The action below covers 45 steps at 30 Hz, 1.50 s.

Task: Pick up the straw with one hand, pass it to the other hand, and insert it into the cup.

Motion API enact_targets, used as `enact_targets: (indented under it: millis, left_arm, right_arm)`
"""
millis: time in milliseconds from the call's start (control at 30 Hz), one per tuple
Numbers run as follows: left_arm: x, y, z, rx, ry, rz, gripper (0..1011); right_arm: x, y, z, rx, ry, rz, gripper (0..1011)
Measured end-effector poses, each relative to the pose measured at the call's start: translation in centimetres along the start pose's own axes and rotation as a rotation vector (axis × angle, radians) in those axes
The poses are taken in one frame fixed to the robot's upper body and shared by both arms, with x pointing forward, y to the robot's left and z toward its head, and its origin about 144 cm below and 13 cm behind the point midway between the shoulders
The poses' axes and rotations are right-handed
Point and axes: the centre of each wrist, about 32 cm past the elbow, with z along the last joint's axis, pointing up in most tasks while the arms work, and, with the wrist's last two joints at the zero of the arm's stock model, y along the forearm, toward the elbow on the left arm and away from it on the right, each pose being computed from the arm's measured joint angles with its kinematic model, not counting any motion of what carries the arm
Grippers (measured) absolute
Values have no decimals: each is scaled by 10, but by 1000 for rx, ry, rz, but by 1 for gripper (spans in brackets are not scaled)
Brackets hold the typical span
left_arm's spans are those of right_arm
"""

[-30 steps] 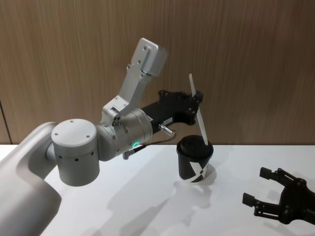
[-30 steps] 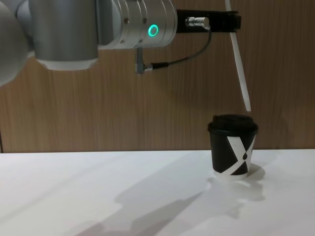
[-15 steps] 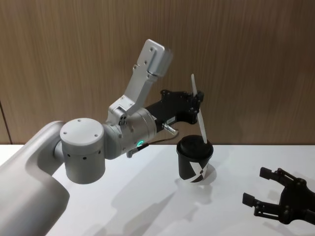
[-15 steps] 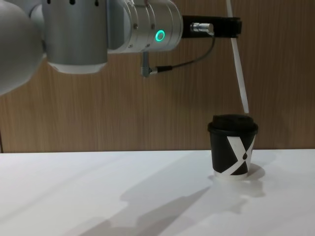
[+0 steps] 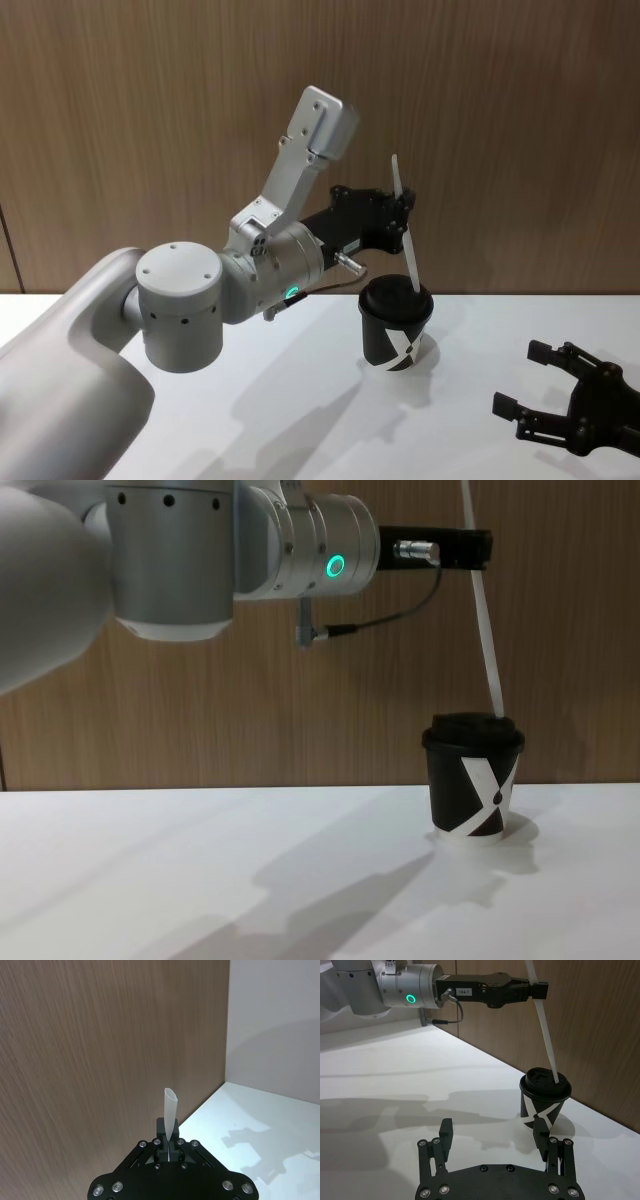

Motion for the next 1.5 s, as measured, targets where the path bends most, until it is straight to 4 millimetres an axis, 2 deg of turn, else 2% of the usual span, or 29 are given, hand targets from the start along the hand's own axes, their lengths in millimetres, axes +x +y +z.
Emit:
enact_targets:
  millis: [1500]
  left_arm:
    - [6, -10, -6, 43, 1, 2, 12]
  right_arm:
    - [0, 0, 0, 0, 0, 0, 1001]
